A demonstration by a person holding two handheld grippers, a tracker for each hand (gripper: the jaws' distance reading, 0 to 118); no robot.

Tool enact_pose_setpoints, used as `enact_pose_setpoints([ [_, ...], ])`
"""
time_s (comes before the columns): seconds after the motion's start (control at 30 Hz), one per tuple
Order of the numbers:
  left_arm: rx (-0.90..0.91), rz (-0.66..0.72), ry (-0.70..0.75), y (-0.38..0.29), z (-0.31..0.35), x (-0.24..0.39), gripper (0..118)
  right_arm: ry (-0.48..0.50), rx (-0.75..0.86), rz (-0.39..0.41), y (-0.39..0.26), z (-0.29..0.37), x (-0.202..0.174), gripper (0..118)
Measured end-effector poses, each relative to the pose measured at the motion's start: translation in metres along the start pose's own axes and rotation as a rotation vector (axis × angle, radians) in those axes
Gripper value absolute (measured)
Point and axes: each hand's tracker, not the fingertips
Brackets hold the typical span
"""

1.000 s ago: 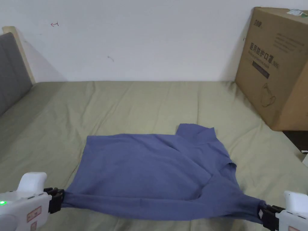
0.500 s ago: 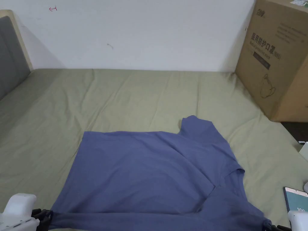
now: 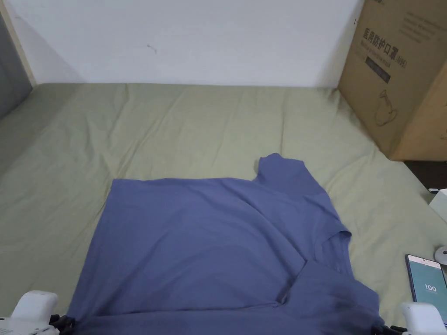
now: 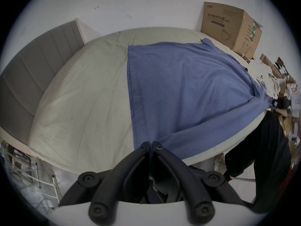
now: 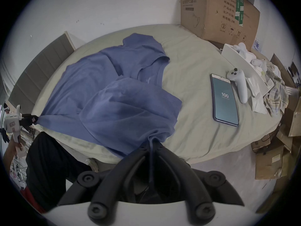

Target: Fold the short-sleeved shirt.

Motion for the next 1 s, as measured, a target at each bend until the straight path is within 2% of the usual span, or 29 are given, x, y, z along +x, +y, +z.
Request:
enact_pose_setpoints([
  [0.07,-0.056,0.101,-0.012,0.0,-0.006,-0.008,74,-0.015,-0.036,-0.013,0.001,-0.003,0.001,53],
  [0.1,-0.062,0.167,-0.061,-0.002,-0.007,-0.012,85,-0.024,-0.044,-0.031,0.001,-0.001,0.002,59],
  [0.13,-0.02,0.23,-0.131,-0.004,0.0,-0.018,84,-0.001,-0.026,-0.06,-0.002,0.003,0.005,59],
  [0.2,-0.01,0.29,-0.176,-0.005,0.014,-0.018,84,0.047,0.024,-0.116,-0.004,0.017,0.011,59],
  [0.33,0.024,0.266,-0.147,-0.002,0.041,-0.003,84,0.045,0.119,-0.185,0.0,0.051,0.016,59],
  [0.4,0.044,0.272,-0.135,-0.004,0.048,0.001,84,0.063,0.137,-0.223,0.001,0.06,0.017,59],
  [0.47,0.082,0.305,-0.191,-0.004,0.056,0.005,80,0.11,0.124,-0.272,0.0,0.059,0.018,58],
  [0.5,0.106,0.322,-0.197,-0.008,0.056,0.001,67,0.176,0.119,-0.297,-0.003,0.058,0.02,55],
  [0.53,0.104,0.331,-0.178,-0.008,0.057,0.003,30,0.191,0.119,-0.329,-0.003,0.057,0.021,30],
  [0.57,0.078,0.34,-0.112,-0.007,0.056,0.005,0,0.157,0.115,-0.359,-0.003,0.054,0.02,0],
  [0.6,0.096,0.367,-0.099,-0.007,0.057,0.004,0,0.104,0.122,-0.394,-0.004,0.055,0.022,0],
  [0.63,0.101,0.369,-0.143,-0.009,0.056,0.0,0,0.143,0.098,-0.355,0.0,0.054,0.023,0],
  [0.67,0.106,0.374,-0.181,-0.009,0.056,-0.002,0,0.148,0.096,-0.348,0.002,0.055,0.021,0],
  [0.73,0.124,0.319,-0.105,-0.007,0.06,0.0,0,0.14,0.103,-0.339,0.006,0.059,0.021,0],
  [0.8,0.134,0.262,-0.099,-0.005,0.063,0.002,0,0.119,0.107,-0.322,0.01,0.059,0.023,0],
  [0.87,0.136,0.273,-0.102,-0.003,0.064,-0.001,0,0.09,0.09,-0.317,0.018,0.056,0.028,0],
  [0.9,0.138,0.274,-0.116,-0.003,0.066,0.001,0,0.058,0.044,-0.333,0.024,0.051,0.031,4],
  [0.97,0.139,0.267,-0.106,-0.002,0.065,0.003,0,0.038,-0.024,-0.369,0.029,0.037,0.036,67],
  [1.0,0.138,0.261,-0.111,-0.002,0.064,0.004,0,0.059,-0.059,-0.382,0.032,0.03,0.039,78],
])
